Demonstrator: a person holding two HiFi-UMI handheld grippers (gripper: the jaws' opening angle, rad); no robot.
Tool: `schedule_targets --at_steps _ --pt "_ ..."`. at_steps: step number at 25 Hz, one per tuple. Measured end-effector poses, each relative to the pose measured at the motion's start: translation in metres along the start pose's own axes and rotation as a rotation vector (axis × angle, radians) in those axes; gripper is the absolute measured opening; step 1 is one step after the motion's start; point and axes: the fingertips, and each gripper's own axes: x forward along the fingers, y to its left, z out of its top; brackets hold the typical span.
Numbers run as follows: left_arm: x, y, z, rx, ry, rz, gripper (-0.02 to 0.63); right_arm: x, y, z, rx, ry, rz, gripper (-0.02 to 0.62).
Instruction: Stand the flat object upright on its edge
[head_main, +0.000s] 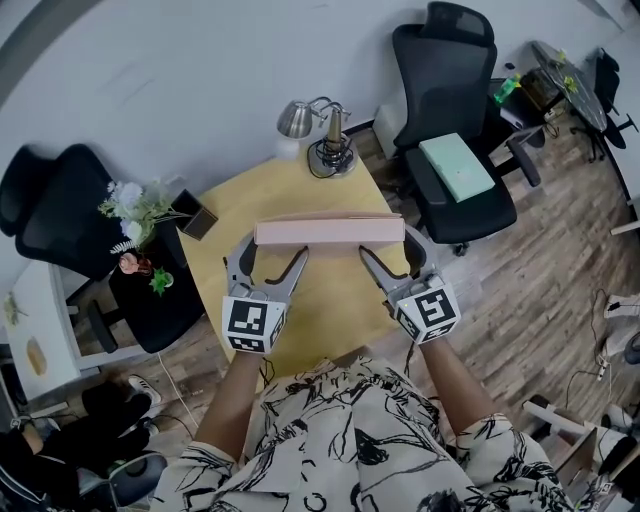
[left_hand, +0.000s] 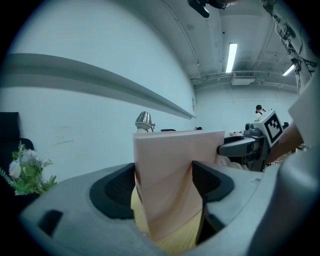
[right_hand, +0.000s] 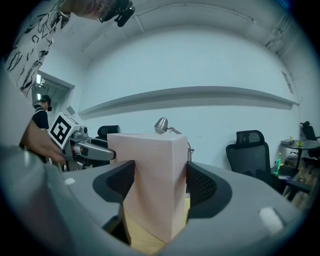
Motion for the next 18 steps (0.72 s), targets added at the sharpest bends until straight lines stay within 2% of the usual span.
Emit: schedule_targets --at_steps 18 --pt "0.016 0.010 0.000 -0.017 -0.014 -0.012 0.362 0.015 -0.013 0.000 -0.001 0.007 0.025 0.324"
